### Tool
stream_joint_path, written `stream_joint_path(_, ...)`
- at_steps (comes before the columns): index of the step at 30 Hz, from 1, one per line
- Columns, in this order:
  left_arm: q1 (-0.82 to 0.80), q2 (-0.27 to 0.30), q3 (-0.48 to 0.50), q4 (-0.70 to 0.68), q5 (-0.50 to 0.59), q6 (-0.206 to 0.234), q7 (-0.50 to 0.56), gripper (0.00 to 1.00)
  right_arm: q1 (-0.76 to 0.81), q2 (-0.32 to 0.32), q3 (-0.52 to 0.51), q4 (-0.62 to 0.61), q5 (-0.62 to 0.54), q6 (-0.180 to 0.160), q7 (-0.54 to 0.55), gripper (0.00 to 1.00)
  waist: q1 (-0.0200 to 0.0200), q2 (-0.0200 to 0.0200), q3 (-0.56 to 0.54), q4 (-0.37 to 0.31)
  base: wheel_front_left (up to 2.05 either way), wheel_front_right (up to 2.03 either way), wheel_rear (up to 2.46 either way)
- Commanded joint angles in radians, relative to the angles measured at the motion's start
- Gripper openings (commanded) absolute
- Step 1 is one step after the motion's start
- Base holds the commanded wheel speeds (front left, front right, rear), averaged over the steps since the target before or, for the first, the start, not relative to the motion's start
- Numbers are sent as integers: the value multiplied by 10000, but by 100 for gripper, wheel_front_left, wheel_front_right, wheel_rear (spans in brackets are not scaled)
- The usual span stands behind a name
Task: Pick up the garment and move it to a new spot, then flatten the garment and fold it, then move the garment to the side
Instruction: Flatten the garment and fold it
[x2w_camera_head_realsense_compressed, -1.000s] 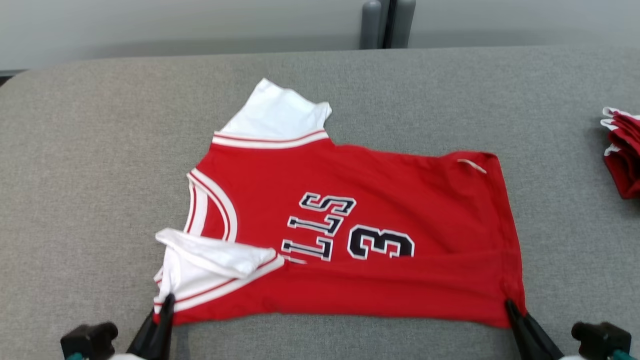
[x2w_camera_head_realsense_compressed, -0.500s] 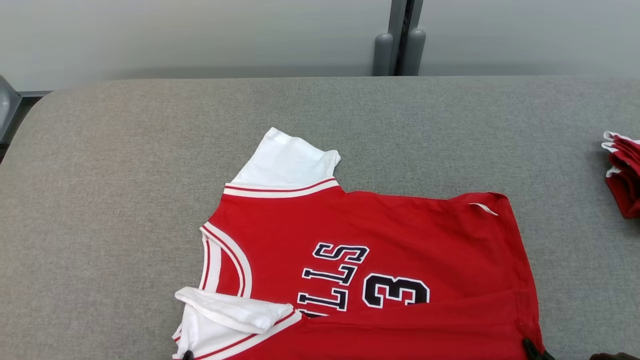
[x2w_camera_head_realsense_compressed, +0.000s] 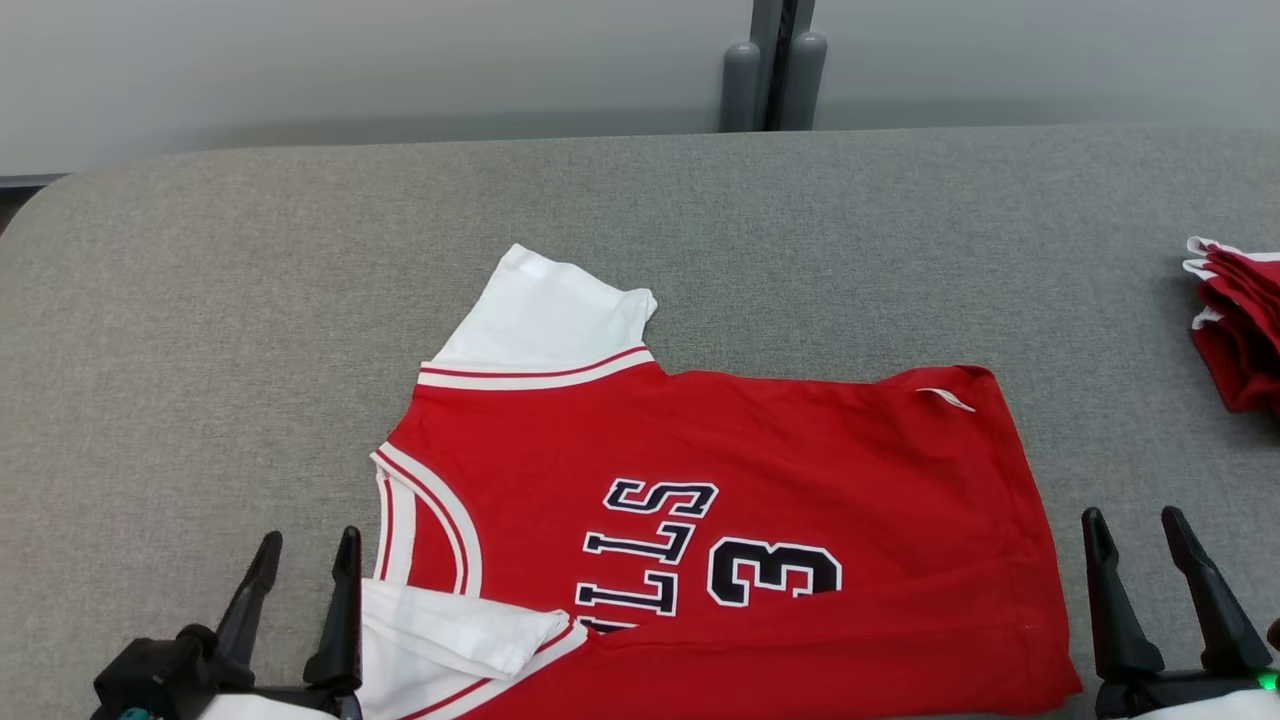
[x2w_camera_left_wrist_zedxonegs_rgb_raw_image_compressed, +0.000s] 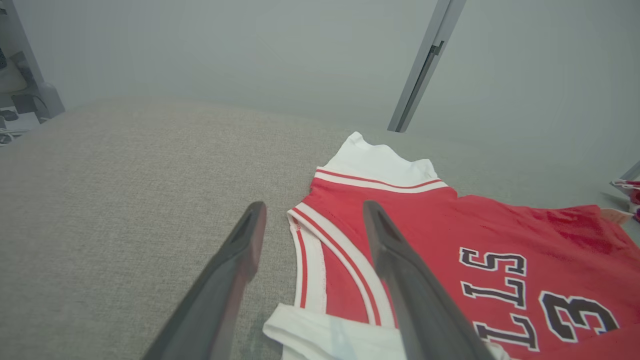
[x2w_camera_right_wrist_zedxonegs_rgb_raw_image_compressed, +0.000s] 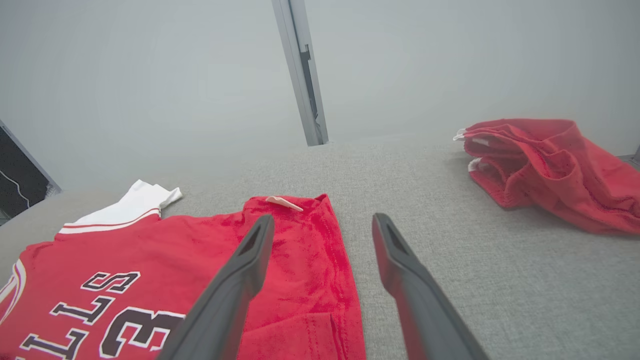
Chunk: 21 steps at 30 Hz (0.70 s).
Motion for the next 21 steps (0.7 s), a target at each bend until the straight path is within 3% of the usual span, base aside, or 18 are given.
stream_joint_path(1, -249, 62, 84, -28, 93, 4, -81, 100, -173, 24, -9, -138, -117, 2, -83, 100, 0, -1, 75, -91, 0, 0, 0)
stream_joint_path(13, -1260, 402, 18, -16, 241, -256, -19, 100, -902, 253, 158, -618, -294, 2, -23, 100, 0, -1, 825, -193, 0, 0, 0)
stream_joint_path(21, -3824, 626, -420, 64, 587, -767, 575, 100, -1807, 176, 279, -816, -434, 2, -66, 100, 0, -1, 2175, -286, 0, 0, 0)
